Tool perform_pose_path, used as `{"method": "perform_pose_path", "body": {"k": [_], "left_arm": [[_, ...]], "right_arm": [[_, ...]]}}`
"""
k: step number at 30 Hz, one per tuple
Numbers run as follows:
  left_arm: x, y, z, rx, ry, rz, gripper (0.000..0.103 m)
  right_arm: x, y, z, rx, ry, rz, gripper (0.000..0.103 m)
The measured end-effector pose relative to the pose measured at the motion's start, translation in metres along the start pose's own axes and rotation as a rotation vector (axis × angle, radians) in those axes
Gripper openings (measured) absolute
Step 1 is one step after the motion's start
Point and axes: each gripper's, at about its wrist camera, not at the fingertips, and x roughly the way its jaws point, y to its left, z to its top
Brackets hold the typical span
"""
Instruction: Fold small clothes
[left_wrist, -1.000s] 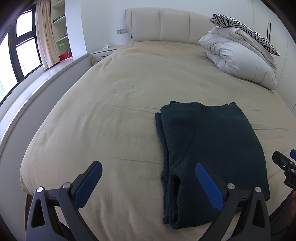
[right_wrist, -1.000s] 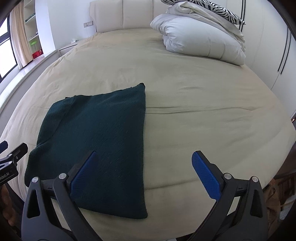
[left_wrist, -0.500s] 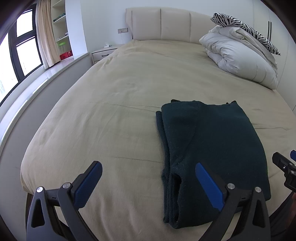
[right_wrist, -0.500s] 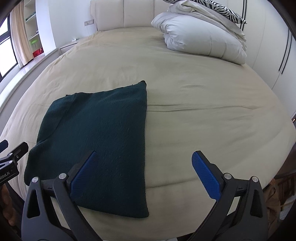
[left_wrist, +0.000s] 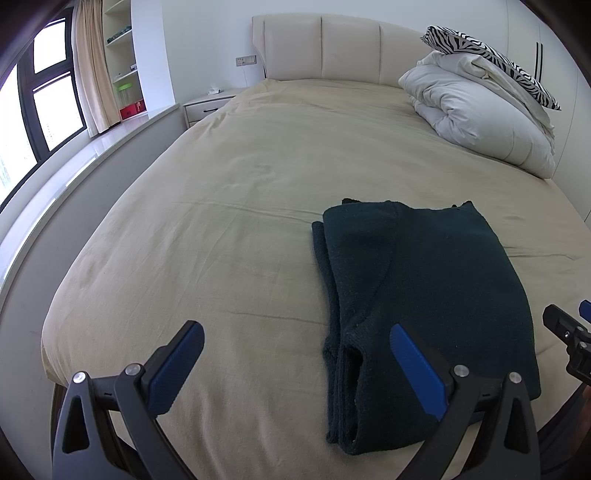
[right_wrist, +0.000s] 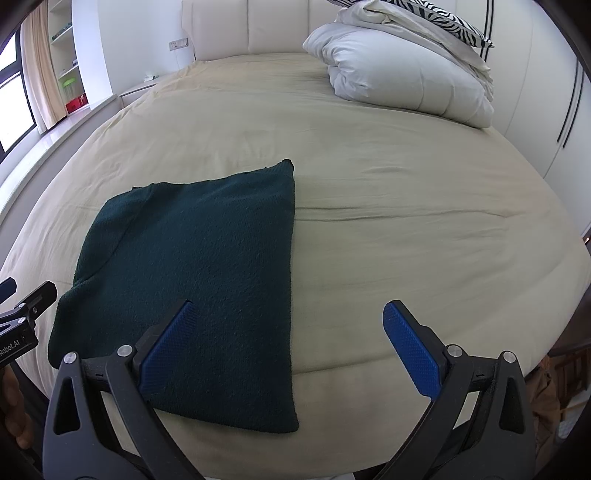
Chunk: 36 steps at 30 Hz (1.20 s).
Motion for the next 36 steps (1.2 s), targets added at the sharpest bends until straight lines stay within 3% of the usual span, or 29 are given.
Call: {"method": "perform_pose_path", "body": {"k": [36], "left_arm": [[-0.0021,-0.0015,-0.0007,0.003,0.003,0.001,0.103]], "right_arm": [[-0.0002,0.0010,-0.0003,0.001,0.002,-0.001,0.103]]}}
